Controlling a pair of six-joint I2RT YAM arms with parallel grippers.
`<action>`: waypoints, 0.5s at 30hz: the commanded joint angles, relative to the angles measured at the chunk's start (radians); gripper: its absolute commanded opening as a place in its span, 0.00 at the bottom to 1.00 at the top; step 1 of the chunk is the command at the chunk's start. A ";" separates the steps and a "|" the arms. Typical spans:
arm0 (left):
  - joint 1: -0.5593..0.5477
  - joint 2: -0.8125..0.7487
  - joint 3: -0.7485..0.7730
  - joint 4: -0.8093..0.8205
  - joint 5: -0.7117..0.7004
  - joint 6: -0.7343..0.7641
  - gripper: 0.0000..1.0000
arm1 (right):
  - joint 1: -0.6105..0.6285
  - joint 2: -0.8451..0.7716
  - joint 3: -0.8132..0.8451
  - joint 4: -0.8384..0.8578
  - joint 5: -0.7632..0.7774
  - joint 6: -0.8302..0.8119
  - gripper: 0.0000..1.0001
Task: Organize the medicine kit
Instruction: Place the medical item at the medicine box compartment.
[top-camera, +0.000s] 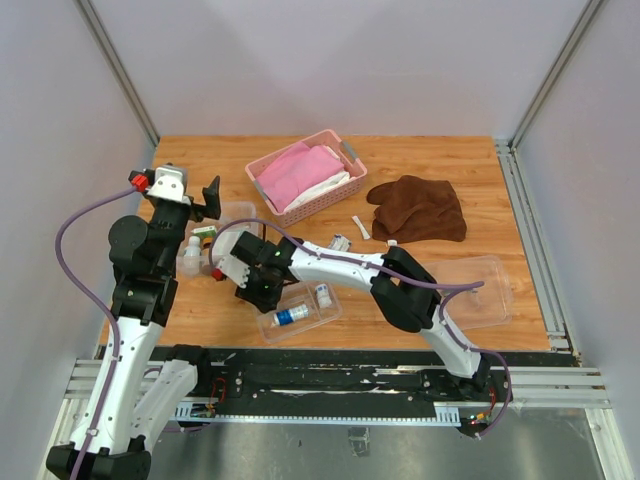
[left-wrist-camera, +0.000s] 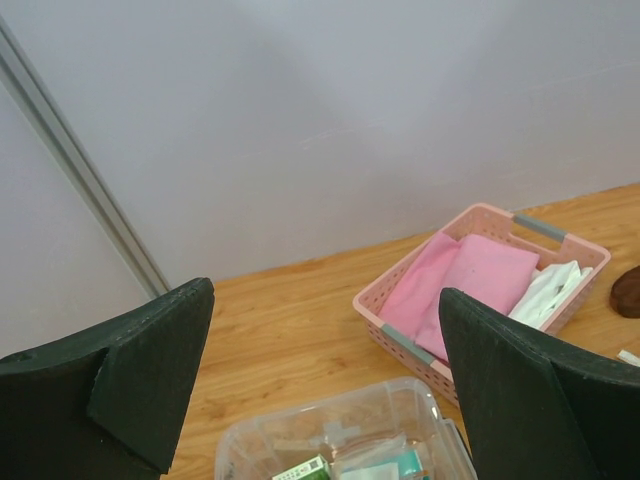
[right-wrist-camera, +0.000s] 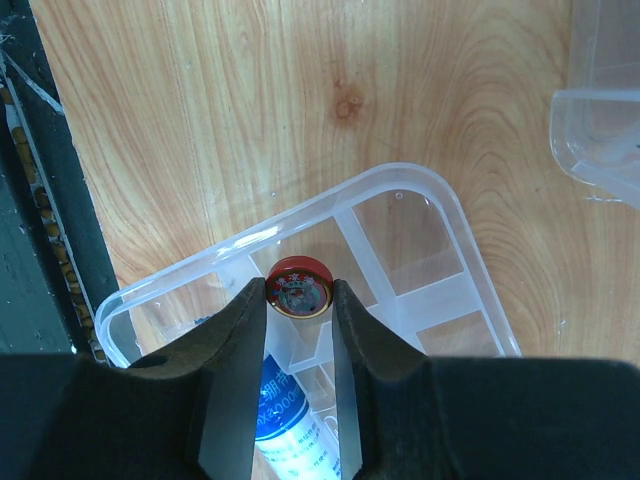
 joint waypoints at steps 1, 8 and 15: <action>0.010 -0.015 -0.013 0.010 0.017 -0.006 0.99 | 0.023 0.009 0.016 -0.004 0.053 -0.016 0.27; 0.010 -0.015 -0.019 0.011 0.021 -0.004 0.99 | 0.023 -0.007 0.021 -0.013 0.043 -0.019 0.35; 0.010 -0.016 -0.028 0.013 0.029 -0.003 0.99 | 0.023 -0.025 0.024 -0.020 0.033 -0.021 0.41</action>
